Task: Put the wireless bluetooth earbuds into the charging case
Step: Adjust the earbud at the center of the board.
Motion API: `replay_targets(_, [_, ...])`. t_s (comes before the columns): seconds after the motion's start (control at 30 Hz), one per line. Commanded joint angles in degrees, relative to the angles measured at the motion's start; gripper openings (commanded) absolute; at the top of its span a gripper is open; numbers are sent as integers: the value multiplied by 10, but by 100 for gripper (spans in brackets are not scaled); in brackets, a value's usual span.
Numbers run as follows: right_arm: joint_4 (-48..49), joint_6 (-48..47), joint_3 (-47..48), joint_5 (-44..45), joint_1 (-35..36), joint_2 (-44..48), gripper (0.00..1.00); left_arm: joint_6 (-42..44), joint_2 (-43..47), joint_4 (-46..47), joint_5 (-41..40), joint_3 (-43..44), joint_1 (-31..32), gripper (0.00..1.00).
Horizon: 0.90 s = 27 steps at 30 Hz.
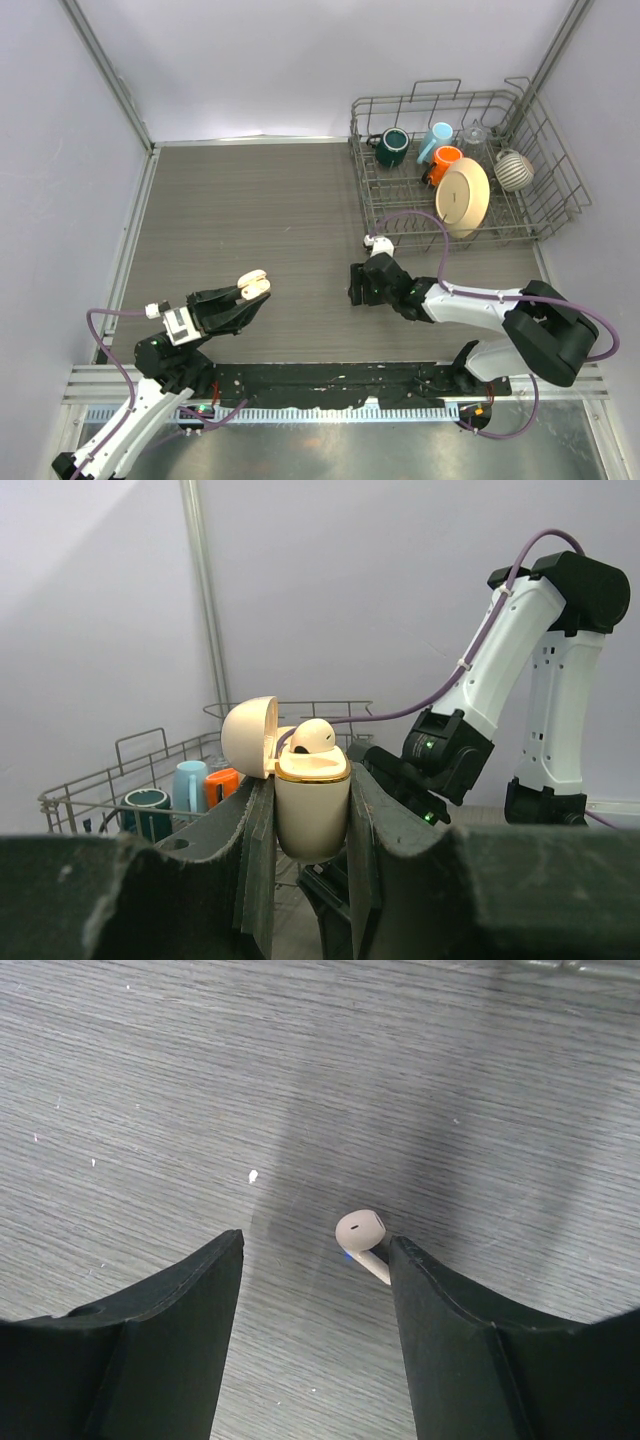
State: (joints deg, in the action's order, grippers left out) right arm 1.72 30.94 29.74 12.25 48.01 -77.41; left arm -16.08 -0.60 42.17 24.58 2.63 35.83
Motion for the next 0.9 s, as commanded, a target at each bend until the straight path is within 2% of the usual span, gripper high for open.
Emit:
replay_targets(0.0, [9, 26, -9, -6, 12, -1, 65, 9, 27, 19, -10, -33, 0, 0])
replay_targets(0.2, [2, 80, -8, -1, 49, 7, 62, 11, 28, 16, -12, -33, 0, 0])
replay_targets(0.37, [-14, 107, 16, 51, 103, -20, 61, 12, 29, 11, -11, -31, 0, 0])
replay_targets(0.53, [-93, 112, 66, 110, 117, -26, 60, 14, 30, -7, -5, -28, 0, 0])
replay_targets(0.7, [-147, 126, 84, 131, 118, 17, 59, 14, 30, -15, -2, -28, 0, 0])
replay_targets(0.87, [-245, 233, 124, 215, 117, 60, 60, 15, 31, -17, -3, -28, 0, 0])
